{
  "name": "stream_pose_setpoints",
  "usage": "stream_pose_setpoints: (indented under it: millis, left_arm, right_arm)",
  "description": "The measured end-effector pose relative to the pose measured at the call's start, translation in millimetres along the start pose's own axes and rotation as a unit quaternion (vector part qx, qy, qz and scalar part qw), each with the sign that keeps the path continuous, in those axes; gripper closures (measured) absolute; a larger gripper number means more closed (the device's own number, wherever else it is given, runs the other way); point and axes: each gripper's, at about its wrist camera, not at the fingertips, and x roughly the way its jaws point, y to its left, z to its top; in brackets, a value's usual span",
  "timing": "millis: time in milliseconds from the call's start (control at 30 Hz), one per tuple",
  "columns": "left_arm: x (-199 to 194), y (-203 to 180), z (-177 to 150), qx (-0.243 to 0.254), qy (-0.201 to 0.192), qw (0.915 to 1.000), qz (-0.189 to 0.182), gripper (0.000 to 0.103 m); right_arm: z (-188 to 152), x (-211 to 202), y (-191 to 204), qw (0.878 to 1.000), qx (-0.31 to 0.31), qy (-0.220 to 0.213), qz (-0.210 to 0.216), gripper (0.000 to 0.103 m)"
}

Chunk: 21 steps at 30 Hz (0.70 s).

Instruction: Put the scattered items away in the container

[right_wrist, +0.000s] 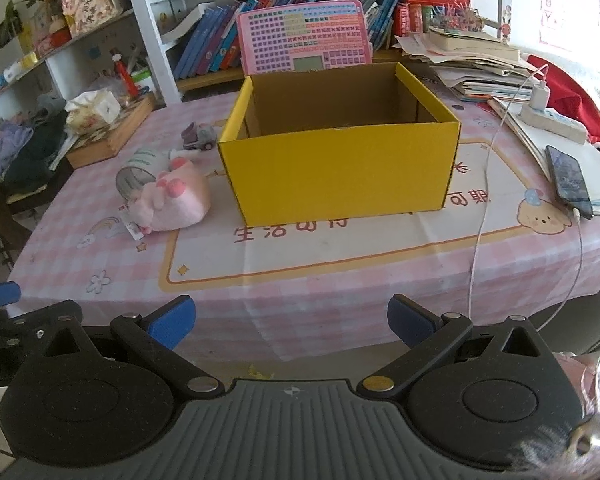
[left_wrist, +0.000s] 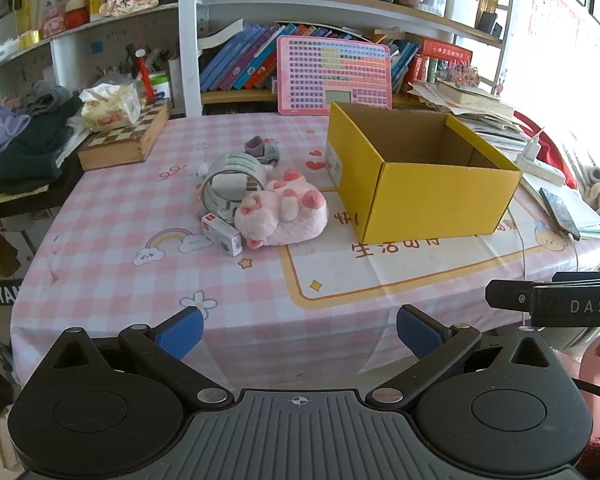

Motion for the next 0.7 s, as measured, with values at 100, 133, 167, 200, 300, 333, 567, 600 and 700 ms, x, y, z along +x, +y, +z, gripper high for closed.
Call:
stream_pose_setpoints:
  millis: [100,133,167,200,300,333,567,600,700]
  left_arm:
    - [3.3,1.4,-0.7,-0.002,0.008,1.0,-0.002,0.0]
    - [4.3,1.8,-1.4,-0.002,0.01,0.9999,-0.002,0.0]
    - [4.9,1.9,-1.3,-0.003,0.011,0.9999,-0.001,0.0]
    - [5.5,2.1,-1.1,-0.002,0.013,0.9999,-0.001,0.0]
    - [6.6,-0.7,0.5,0.007,0.014,0.9999,0.005,0.0]
    - [6.9,-2.1,1.2,0.011,0.014,0.9998,0.007,0.0]
    - [7.0,-6.4,3.8,0.029,0.011,0.9994,0.013,0.0]
    - [7.7,-6.7,3.5,0.03,0.013,0.9994,0.013,0.0]
    - [8.4,-7.8,2.8,0.033,0.012,0.9994,0.001,0.0]
  right_arm:
    - [-1.0,2.5,1.6,1.0,-0.003,0.003,-0.009,0.0]
    - [-1.0,3.3,2.1,1.0,-0.005,0.004,-0.01,0.0]
    - [-1.1,3.5,2.9,1.0,-0.008,0.004,-0.011,0.0]
    - [-1.2,3.8,3.7,1.0,-0.01,0.004,-0.01,0.0]
    - [-2.0,5.2,4.2,1.0,-0.01,0.004,0.001,0.0]
    - [-1.9,5.9,3.2,1.0,-0.009,0.005,0.004,0.0]
    - [-3.2,13.2,-3.3,1.0,0.009,0.018,0.003,0.0]
    - [-3.3,14.0,-3.9,1.0,0.011,0.019,0.003,0.0]
    - [-3.5,14.9,-5.0,1.0,0.012,0.021,0.0,0.0]
